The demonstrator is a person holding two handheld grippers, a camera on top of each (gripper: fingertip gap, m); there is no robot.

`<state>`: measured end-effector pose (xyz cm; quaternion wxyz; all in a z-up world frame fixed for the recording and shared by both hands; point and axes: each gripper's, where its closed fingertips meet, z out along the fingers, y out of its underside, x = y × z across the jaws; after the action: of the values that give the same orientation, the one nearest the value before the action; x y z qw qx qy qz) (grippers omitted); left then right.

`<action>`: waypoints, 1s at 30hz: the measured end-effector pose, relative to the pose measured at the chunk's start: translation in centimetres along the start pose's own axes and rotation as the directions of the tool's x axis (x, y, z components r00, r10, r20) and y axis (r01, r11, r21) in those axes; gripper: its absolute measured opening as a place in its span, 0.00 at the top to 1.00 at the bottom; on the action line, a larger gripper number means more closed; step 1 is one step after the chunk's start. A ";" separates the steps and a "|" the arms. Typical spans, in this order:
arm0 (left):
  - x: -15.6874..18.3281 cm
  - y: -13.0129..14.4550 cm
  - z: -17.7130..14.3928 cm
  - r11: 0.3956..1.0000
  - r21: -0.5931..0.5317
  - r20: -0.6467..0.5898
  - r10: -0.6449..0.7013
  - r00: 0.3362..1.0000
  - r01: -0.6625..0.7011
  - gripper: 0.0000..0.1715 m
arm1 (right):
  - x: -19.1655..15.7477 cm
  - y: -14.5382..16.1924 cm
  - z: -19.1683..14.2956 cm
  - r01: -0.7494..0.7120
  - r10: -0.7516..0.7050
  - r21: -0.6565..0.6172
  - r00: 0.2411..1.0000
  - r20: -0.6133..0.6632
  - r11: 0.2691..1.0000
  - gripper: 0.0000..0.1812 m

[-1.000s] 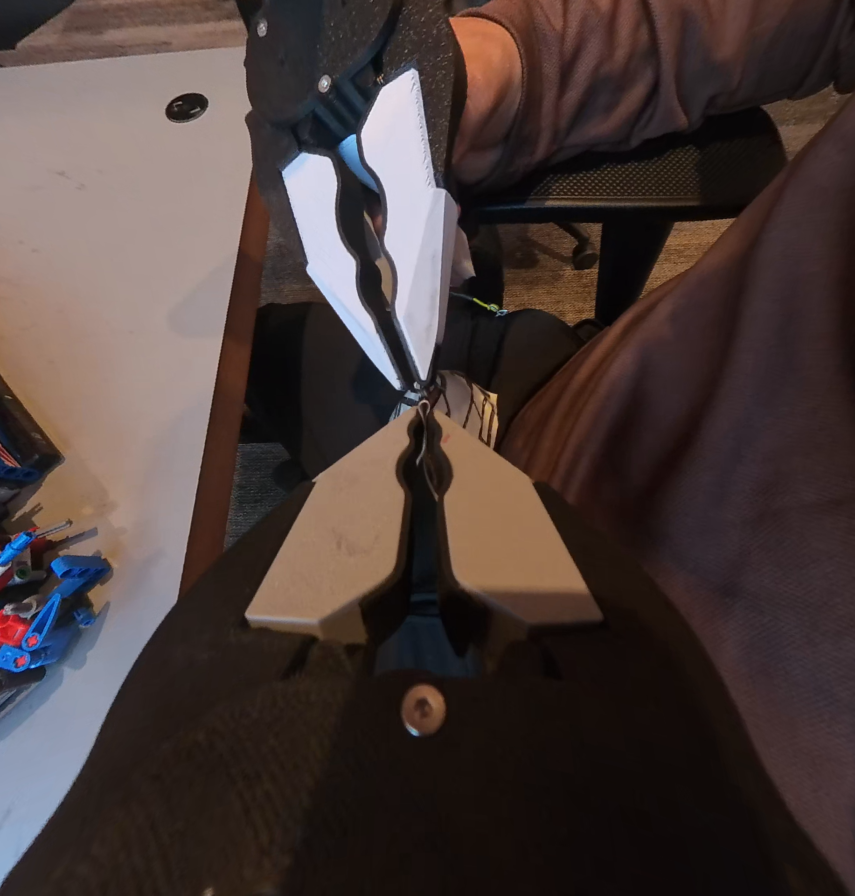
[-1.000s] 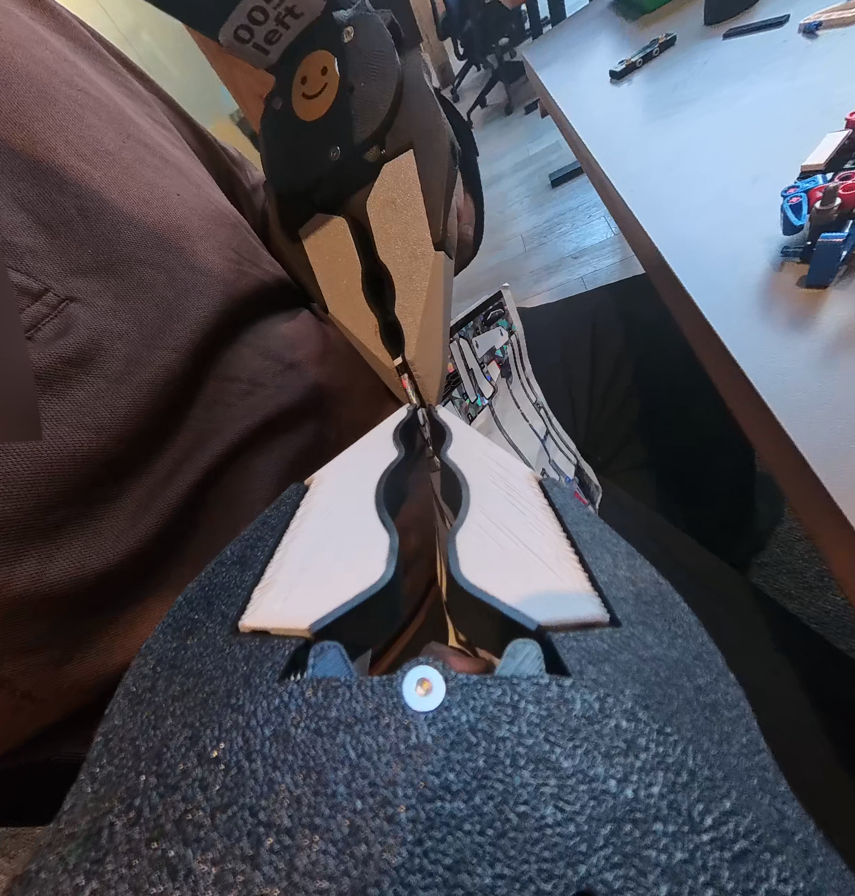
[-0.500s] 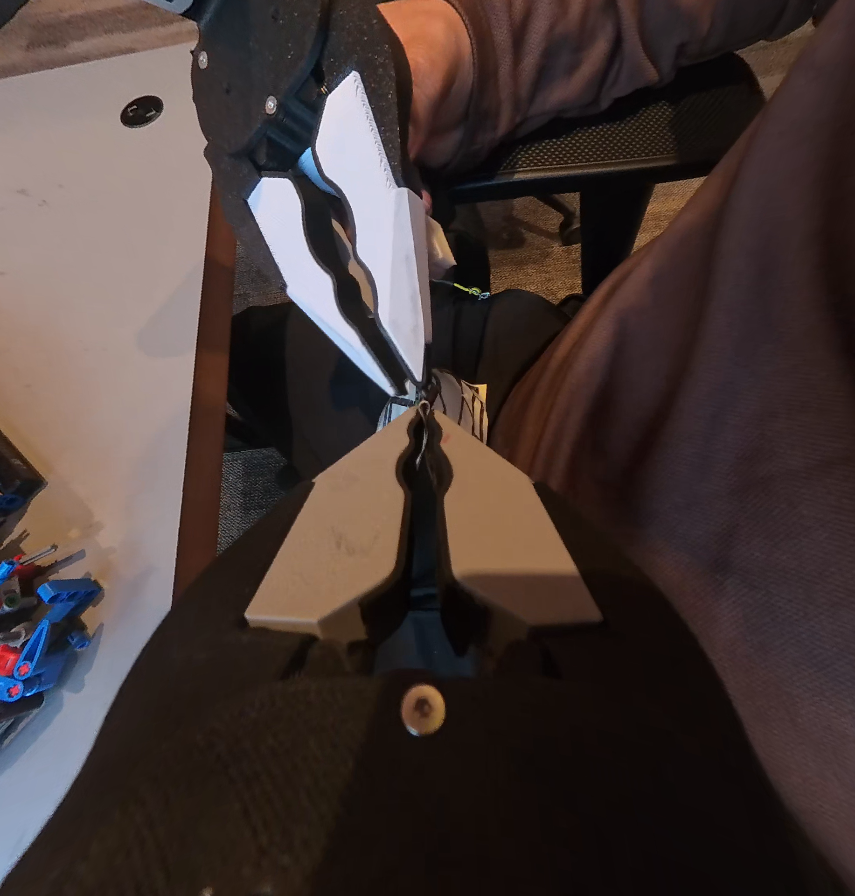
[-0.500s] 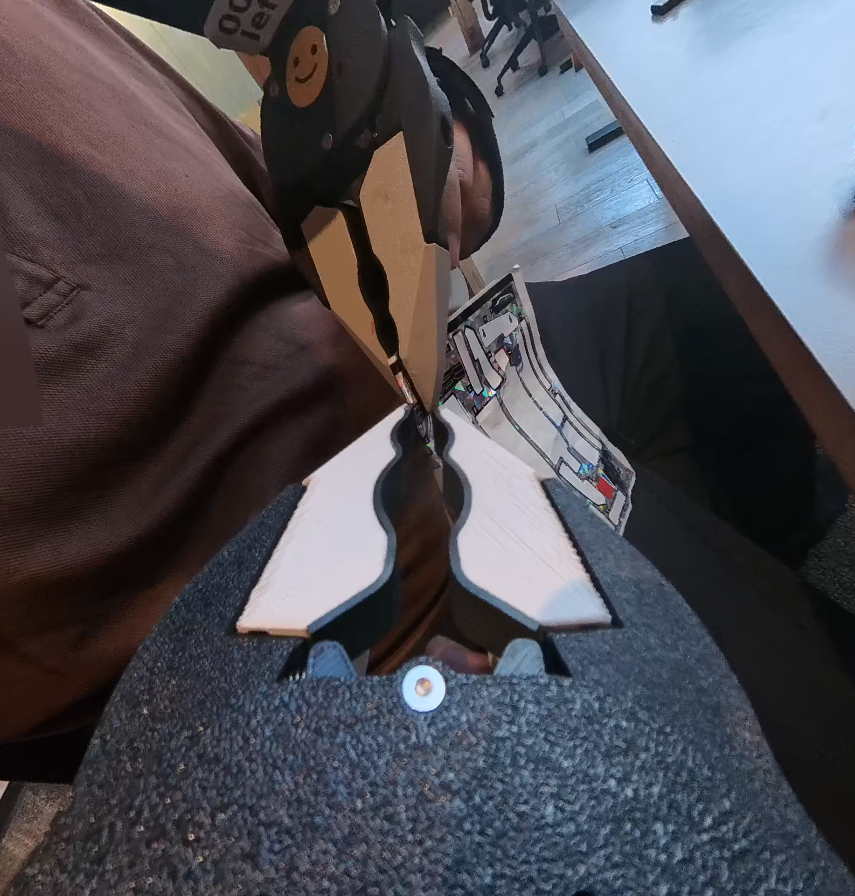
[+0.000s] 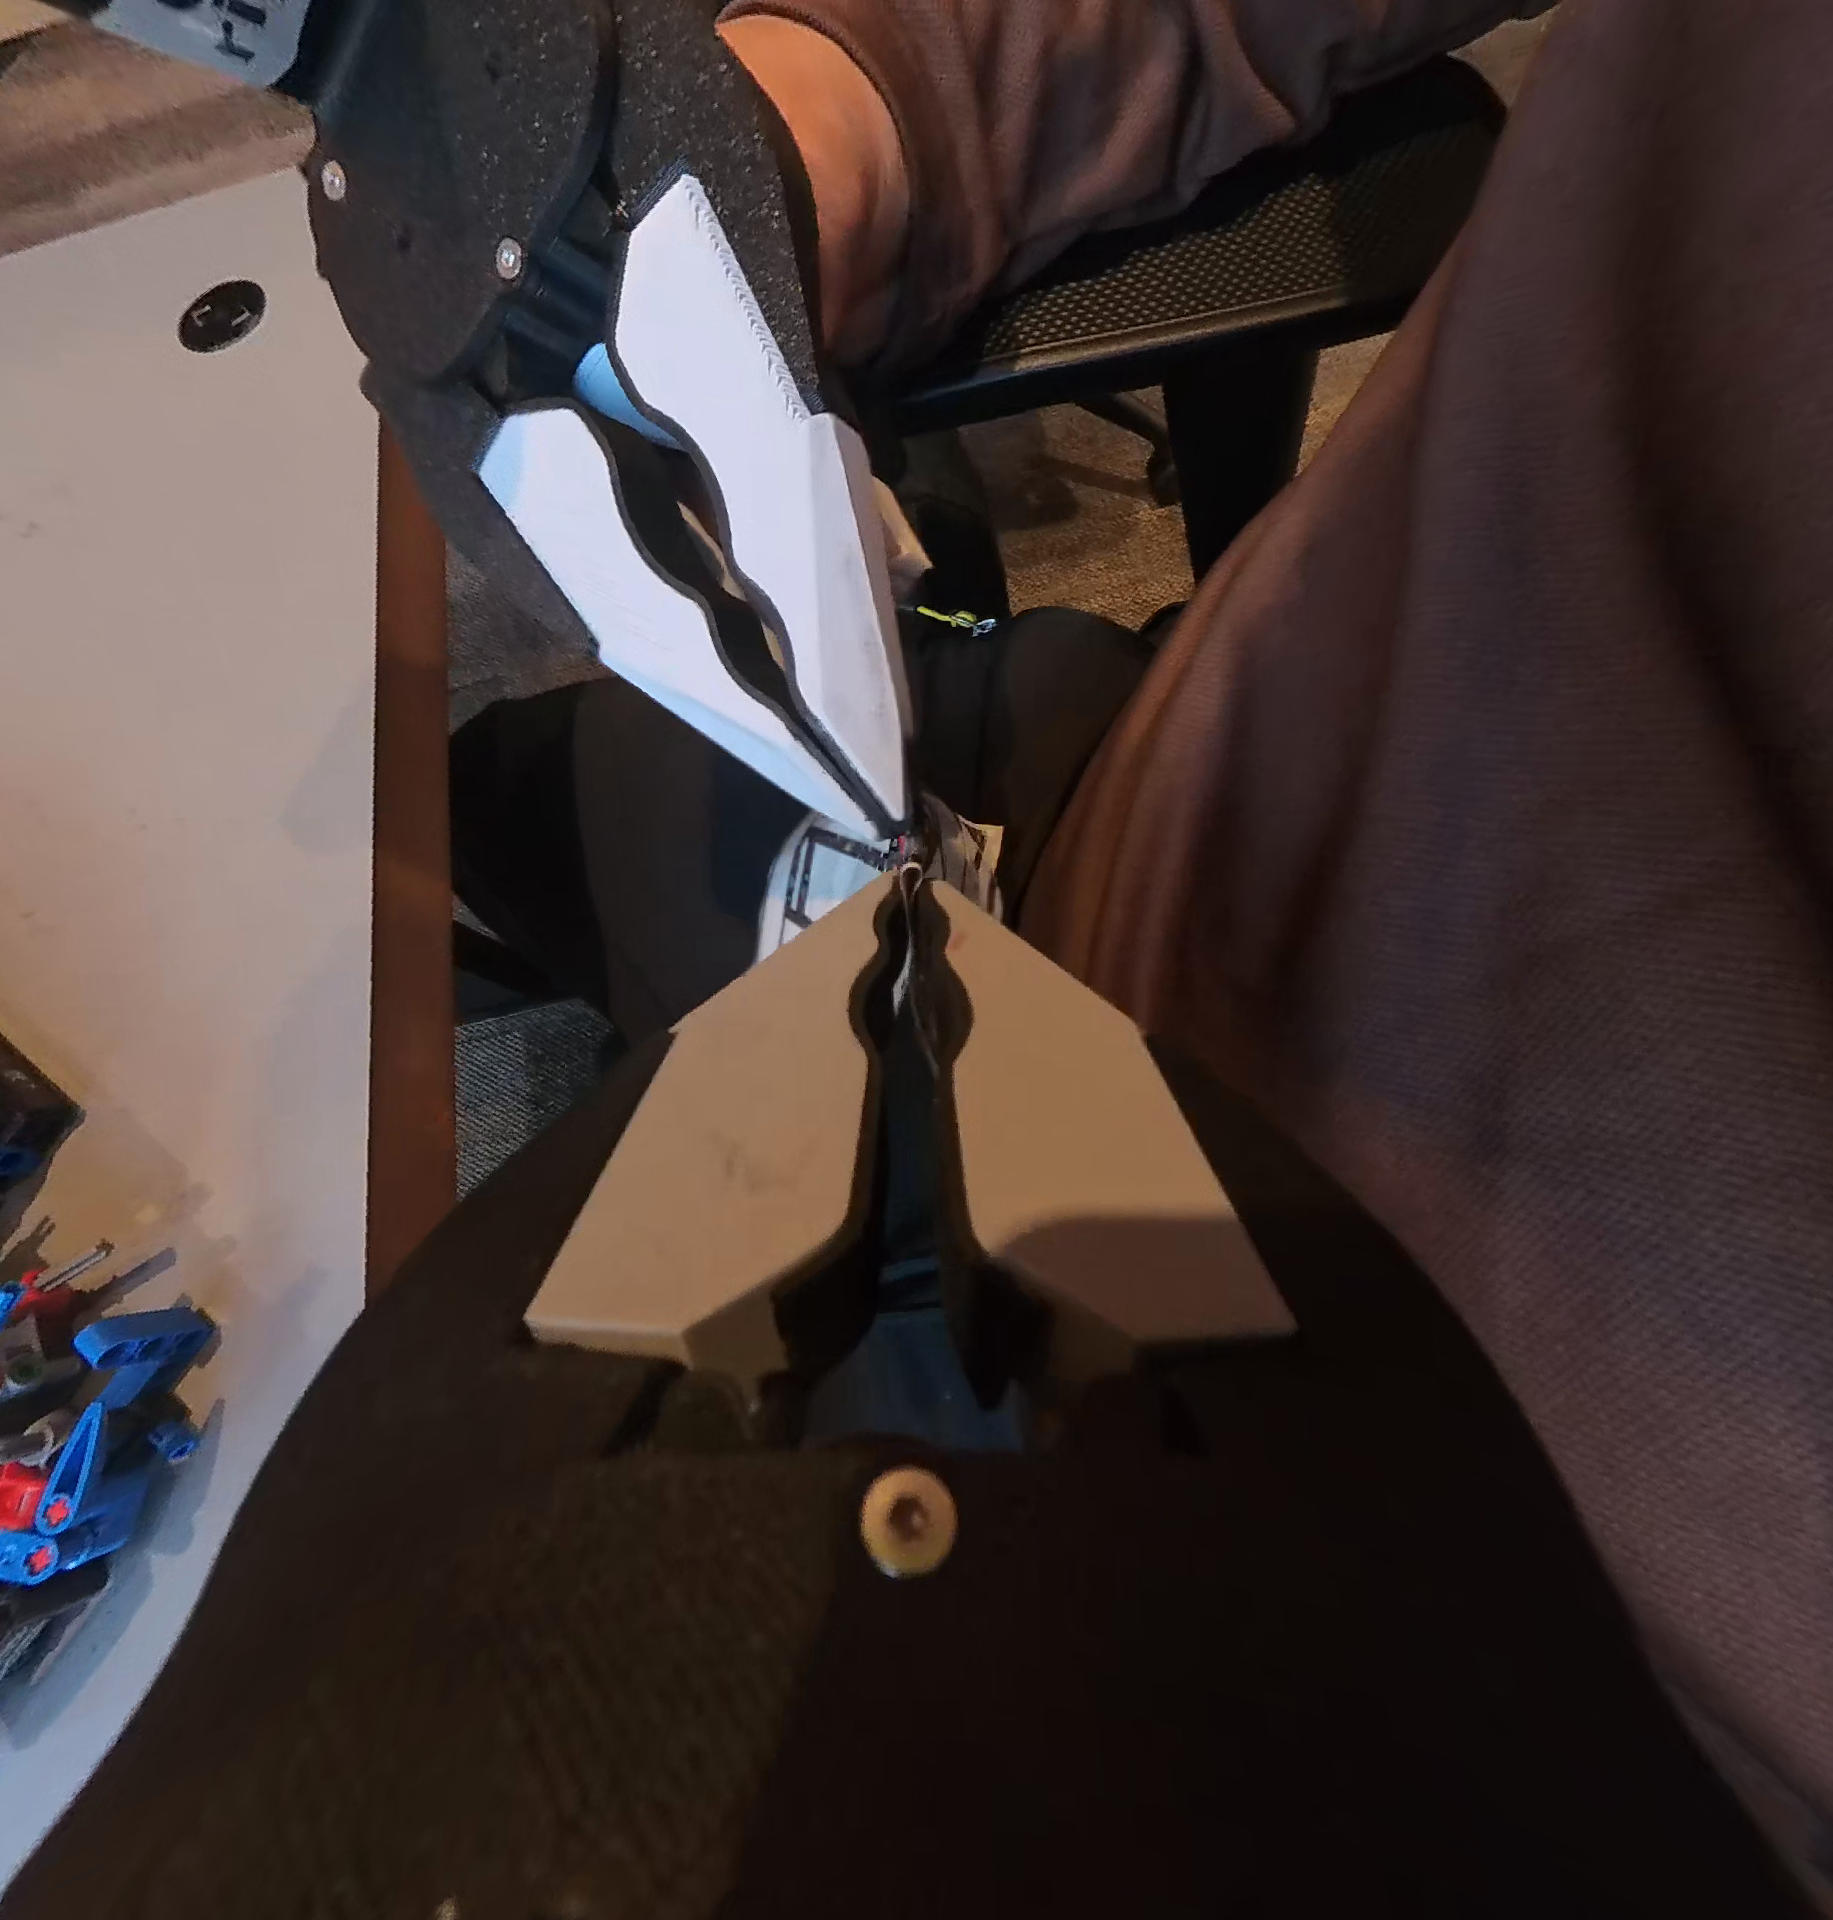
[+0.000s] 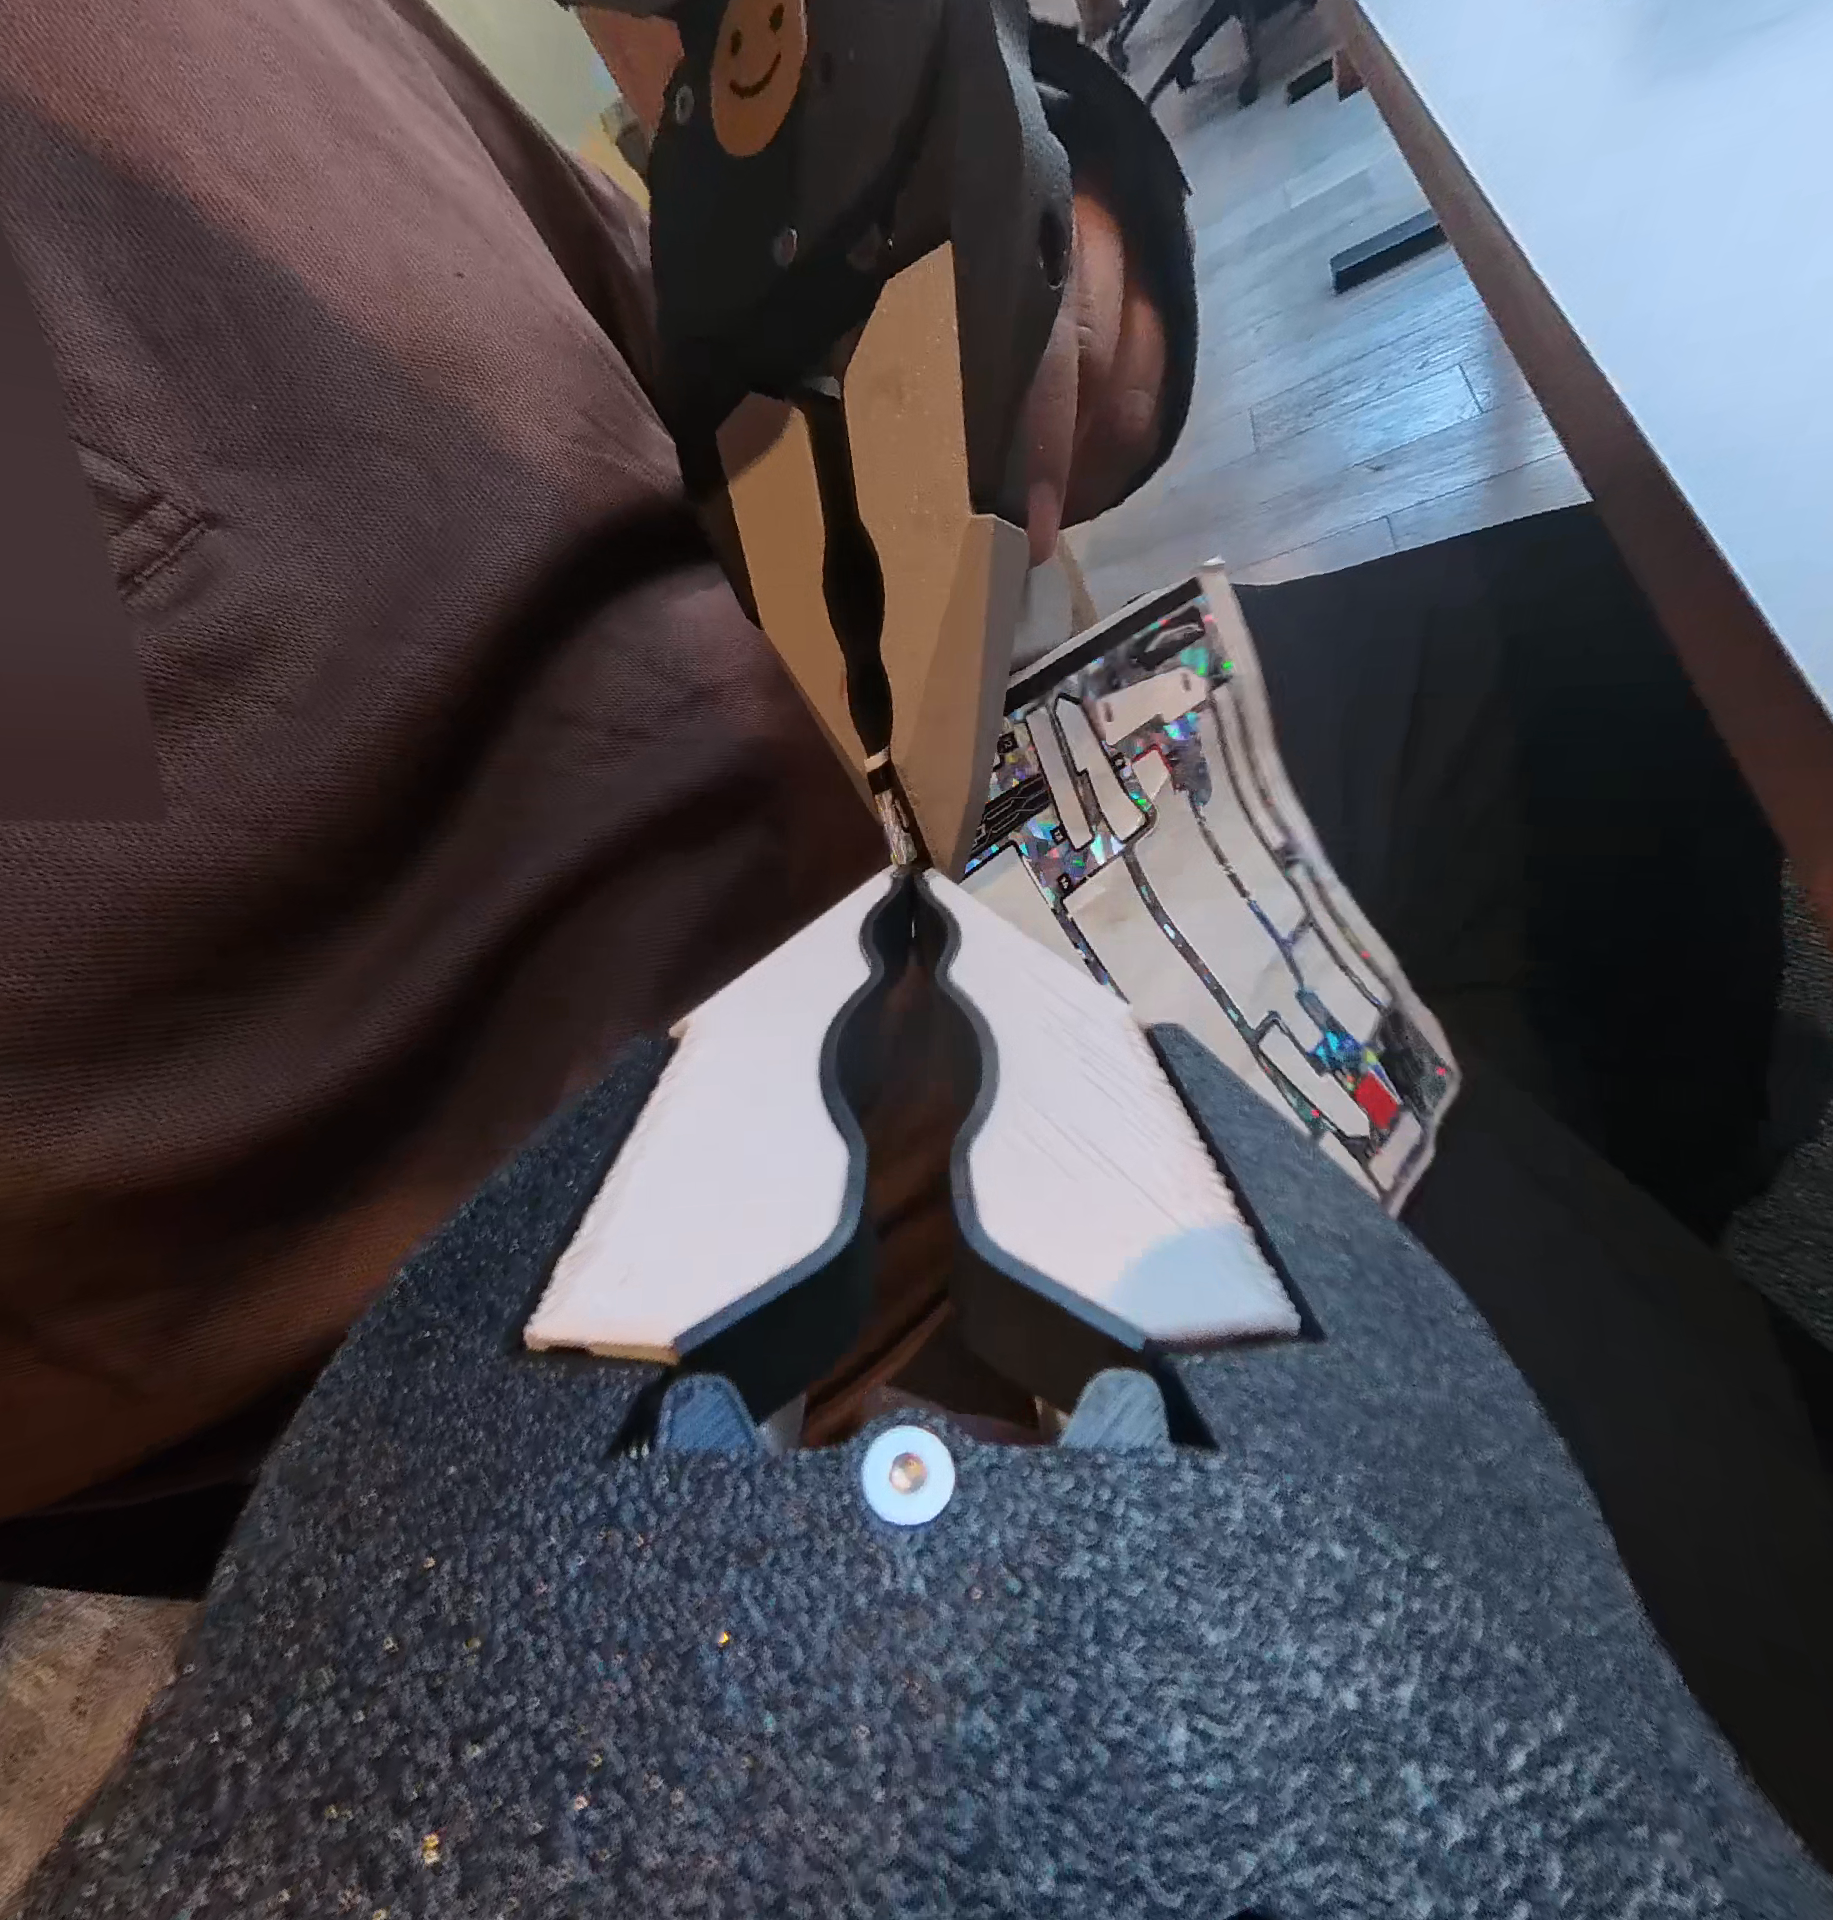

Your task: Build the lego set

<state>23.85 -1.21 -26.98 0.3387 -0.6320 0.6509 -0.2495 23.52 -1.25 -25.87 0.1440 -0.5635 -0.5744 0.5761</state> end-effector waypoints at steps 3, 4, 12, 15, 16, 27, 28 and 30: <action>-0.3 0.2 0.0 1.000 0.007 0.018 0.004 1.000 -0.004 0.99 | 0.5 -0.1 -0.1 0.006 -0.006 0.005 0.999 -0.036 1.000 1.00; -0.4 0.2 0.0 1.000 0.013 0.016 -0.006 1.000 0.006 0.98 | 0.6 -0.1 -0.1 0.010 -0.010 0.003 0.999 -0.045 1.000 1.00; -1.9 1.2 -0.1 0.985 0.039 0.068 -0.172 0.983 0.170 0.84 | 1.5 -0.2 0.0 -0.014 0.015 0.009 0.996 -0.092 1.000 1.00; -2.9 1.6 -1.0 0.968 0.057 0.142 -0.249 0.958 0.243 0.82 | 2.2 -0.4 -0.3 -0.029 0.032 0.026 0.992 -0.120 0.999 1.00; -3.1 1.6 -1.3 0.955 0.076 0.161 -0.296 0.941 0.288 0.81 | 2.4 -0.4 -0.4 -0.034 0.038 0.032 0.991 -0.129 0.999 1.00; -1.2 1.3 -3.4 0.732 0.182 0.010 -0.669 0.744 0.656 0.84 | 3.7 -1.0 -0.9 -0.065 0.078 0.073 0.979 -0.188 0.995 1.00; -1.4 1.8 -3.0 0.733 0.177 0.018 -0.670 0.742 0.657 0.85 | 3.8 -0.8 -0.8 -0.068 0.080 0.066 0.978 -0.192 0.996 1.00; -1.3 3.9 -2.1 0.730 0.127 0.028 -0.679 0.733 0.672 0.90 | 4.8 -0.1 -0.6 -0.097 0.105 0.043 0.966 -0.237 0.994 1.00</action>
<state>19.72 0.13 -28.40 0.2820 -0.8145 0.3494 -0.3673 22.34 2.99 -27.93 0.1912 -0.6550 -0.5145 0.5194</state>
